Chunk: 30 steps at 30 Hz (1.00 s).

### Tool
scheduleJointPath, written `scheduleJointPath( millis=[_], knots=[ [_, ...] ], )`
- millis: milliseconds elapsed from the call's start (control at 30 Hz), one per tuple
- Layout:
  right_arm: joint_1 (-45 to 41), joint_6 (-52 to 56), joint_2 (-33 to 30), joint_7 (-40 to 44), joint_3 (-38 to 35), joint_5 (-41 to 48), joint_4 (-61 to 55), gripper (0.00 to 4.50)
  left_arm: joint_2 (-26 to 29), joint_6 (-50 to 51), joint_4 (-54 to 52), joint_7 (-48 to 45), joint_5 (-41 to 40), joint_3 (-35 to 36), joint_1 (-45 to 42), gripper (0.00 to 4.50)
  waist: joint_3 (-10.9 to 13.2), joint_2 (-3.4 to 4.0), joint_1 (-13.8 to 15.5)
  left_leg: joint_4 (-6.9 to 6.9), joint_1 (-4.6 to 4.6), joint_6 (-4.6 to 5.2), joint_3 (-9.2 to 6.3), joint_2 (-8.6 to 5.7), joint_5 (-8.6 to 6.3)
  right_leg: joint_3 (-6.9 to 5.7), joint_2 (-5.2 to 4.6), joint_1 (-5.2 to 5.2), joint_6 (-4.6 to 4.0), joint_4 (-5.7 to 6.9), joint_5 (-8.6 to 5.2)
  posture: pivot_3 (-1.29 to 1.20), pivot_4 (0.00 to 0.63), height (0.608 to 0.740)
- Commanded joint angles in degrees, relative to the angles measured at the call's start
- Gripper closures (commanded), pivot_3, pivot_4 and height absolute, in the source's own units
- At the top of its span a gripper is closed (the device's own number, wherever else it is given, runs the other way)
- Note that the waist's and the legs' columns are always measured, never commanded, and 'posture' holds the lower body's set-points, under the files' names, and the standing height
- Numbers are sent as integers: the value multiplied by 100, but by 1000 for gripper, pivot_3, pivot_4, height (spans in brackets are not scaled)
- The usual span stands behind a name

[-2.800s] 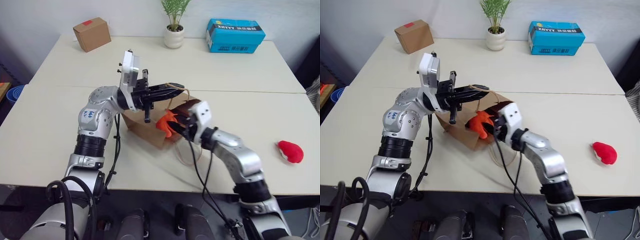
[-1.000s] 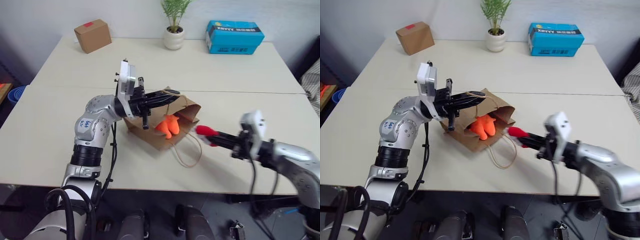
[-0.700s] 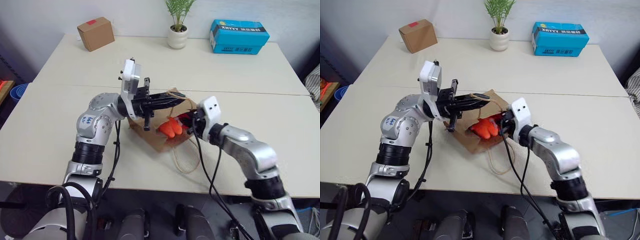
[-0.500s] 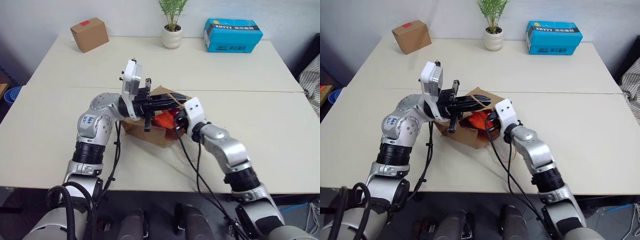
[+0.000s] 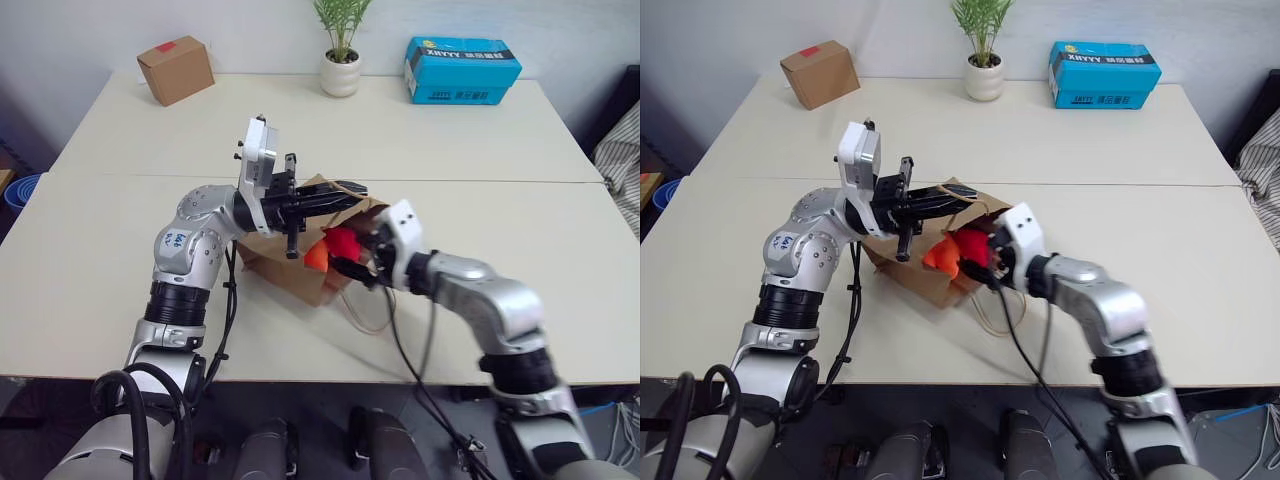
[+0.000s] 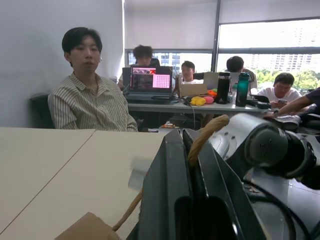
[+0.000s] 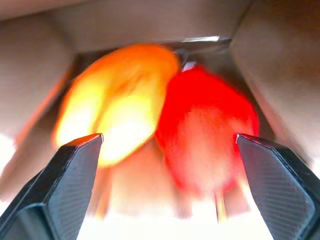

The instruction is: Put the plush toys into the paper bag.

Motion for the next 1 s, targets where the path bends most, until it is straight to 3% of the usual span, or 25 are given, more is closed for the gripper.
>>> scheduleJointPath(
  millis=[33,167,267,333,433,667,900,1000],
  knots=[
    [164,88,-358,408,-350,356,-236,383,-14,-111,-165,-43,-86,86,-65,4500,0,0,1,0,0,-1,0,1,0,-1,0,0,0,0,0,0,150,740],
    [451,635,-917,497,-239,294,140,383,-51,-95,-347,-28,-111,48,-6,4500,0,-1,17,-3,0,-3,2,2,-1,-1,1,-1,0,-4,0,0,150,740],
    [391,854,-810,354,149,142,433,550,-60,-99,-361,-25,-78,23,1,4500,0,-1,4,-2,1,-2,5,2,-2,1,-1,0,0,-4,0,0,150,740],
    [315,1053,-685,377,183,285,390,1007,-57,-105,-357,-16,-57,21,4,4500,-1,-3,-17,-2,11,-4,8,6,-1,3,0,4,0,-1,0,0,150,740],
    [287,1638,-482,402,-78,710,225,2031,-30,-98,-402,12,-32,25,34,4500,-1,-3,-37,-2,11,-9,7,10,-1,3,2,4,-1,0,0,0,150,740],
    [289,3311,38,320,-1752,2191,-101,4472,19,-154,-373,46,3,49,59,4500,-1,-2,30,-1,3,-5,4,7,-3,2,-3,2,0,-4,0,0,150,740],
    [-126,3722,95,-432,-3808,4611,-100,4472,-132,-398,136,59,-52,208,-305,4500,-1,-2,123,-1,-2,0,-3,5,-7,0,-7,2,0,-10,1,0,150,740],
    [-257,3048,-266,-1587,-3886,6014,166,4472,-233,-658,538,114,16,302,-560,4500,-1,-2,110,-1,-3,0,-3,4,-7,-1,-7,1,0,-10,1,0,150,740]
  ],
)
